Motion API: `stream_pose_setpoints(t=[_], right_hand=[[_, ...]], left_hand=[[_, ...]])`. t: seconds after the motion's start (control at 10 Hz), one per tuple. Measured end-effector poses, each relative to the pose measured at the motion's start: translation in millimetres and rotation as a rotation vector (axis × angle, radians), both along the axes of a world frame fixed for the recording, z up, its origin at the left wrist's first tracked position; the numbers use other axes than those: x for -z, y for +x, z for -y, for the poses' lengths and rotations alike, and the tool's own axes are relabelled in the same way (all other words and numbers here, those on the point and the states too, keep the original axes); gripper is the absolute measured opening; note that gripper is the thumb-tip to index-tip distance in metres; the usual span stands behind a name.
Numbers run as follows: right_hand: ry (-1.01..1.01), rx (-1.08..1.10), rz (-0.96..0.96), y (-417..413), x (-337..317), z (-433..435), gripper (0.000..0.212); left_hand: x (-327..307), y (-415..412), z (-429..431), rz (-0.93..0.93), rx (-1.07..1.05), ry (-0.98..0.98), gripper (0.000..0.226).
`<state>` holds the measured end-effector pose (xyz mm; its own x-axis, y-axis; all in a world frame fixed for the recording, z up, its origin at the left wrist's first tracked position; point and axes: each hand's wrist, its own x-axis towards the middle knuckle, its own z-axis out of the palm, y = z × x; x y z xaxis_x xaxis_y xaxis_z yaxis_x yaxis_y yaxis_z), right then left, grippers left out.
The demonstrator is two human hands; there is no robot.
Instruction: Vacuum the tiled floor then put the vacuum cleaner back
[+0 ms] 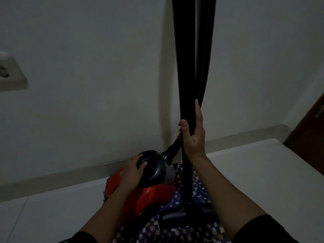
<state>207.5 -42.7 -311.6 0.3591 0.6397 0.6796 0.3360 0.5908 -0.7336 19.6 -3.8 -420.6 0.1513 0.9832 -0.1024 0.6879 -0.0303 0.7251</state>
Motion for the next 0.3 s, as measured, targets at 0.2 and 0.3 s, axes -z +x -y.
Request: stream_pose_setpoints(t=[0.2,0.3], right_hand=[[-0.125,0.118,0.051,1,-6,11,0.055],[-0.259,0.149,0.129,7,14,38,0.064]], left_hand=[[2,-3,-8,-0.024,0.049,-0.053,0.048],[6,-2,5,-0.181,0.020,0.083,0.055]])
